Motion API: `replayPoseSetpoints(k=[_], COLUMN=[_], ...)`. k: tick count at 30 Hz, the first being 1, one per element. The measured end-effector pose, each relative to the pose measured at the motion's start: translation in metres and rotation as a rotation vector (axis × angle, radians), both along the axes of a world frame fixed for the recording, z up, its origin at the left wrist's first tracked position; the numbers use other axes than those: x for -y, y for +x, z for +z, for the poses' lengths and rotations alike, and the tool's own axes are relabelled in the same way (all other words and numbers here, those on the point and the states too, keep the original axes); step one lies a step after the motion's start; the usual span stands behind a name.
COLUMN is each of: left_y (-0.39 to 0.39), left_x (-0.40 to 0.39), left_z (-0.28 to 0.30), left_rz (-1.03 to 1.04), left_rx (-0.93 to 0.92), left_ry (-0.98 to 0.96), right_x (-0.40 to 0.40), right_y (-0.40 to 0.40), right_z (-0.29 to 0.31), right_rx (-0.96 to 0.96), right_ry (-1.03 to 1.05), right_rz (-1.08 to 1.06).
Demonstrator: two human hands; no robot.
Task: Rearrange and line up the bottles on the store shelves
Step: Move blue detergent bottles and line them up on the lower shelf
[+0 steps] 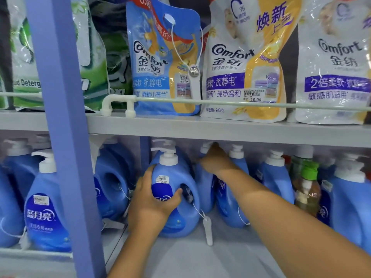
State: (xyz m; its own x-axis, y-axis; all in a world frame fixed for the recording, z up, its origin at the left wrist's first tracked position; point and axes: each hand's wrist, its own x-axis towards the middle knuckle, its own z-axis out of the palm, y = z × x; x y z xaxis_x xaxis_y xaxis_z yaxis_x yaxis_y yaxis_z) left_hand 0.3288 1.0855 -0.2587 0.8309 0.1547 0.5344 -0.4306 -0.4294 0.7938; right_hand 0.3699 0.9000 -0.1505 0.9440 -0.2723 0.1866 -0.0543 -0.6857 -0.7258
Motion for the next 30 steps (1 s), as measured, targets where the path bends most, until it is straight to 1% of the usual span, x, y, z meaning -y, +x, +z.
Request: replayPoseSetpoints(k=[4, 8, 14, 17, 19, 21, 22, 23, 25, 26, 30], left_y=[0.001, 0.001, 0.002, 0.002, 0.003, 0.006, 0.008, 0.010, 0.014, 0.016, 0.020], left_x=[-0.005, -0.005, -0.007, -0.005, -0.006, -0.008, -0.008, -0.009, -0.008, -0.006, -0.004], left_z=[-0.004, -0.010, -0.015, -0.017, -0.017, -0.018, -0.019, -0.021, -0.024, -0.025, -0.028], left_rz=[0.053, 0.054, 0.061, 0.077, 0.075, 0.046, 0.031, 0.022, 0.022, 0.019, 0.021], left_rx=[0.020, 0.044, 0.059, 0.062, 0.077, 0.079, 0.071, 0.054, 0.006, -0.010, -0.014], left_ry=[-0.022, -0.043, -0.045, -0.036, -0.046, -0.072, -0.088, -0.108, -0.140, -0.149, -0.185], right_x=[0.020, 0.043, 0.050, 0.044, 0.037, 0.031, 0.031, 0.032, 0.037, 0.045, 0.052], right_y=[0.003, -0.011, 0.001, 0.006, 0.008, 0.008, 0.009, 0.011, 0.015, 0.021, 0.019], right_z=[0.004, 0.015, 0.010, 0.002, -0.005, -0.006, -0.004, -0.001, 0.008, 0.010, 0.024], right_rx=[0.004, -0.025, -0.016, 0.036, 0.123, 0.193, 0.182, 0.130, -0.033, -0.086, -0.232], right_ry=[-0.008, 0.035, -0.042, -0.148, -0.166, -0.181, -0.168, -0.142, -0.057, -0.056, -0.094], right_rz=[0.009, 0.108, 0.047, -0.033, -0.085, -0.087, -0.048, 0.016, 0.187, 0.231, 0.284])
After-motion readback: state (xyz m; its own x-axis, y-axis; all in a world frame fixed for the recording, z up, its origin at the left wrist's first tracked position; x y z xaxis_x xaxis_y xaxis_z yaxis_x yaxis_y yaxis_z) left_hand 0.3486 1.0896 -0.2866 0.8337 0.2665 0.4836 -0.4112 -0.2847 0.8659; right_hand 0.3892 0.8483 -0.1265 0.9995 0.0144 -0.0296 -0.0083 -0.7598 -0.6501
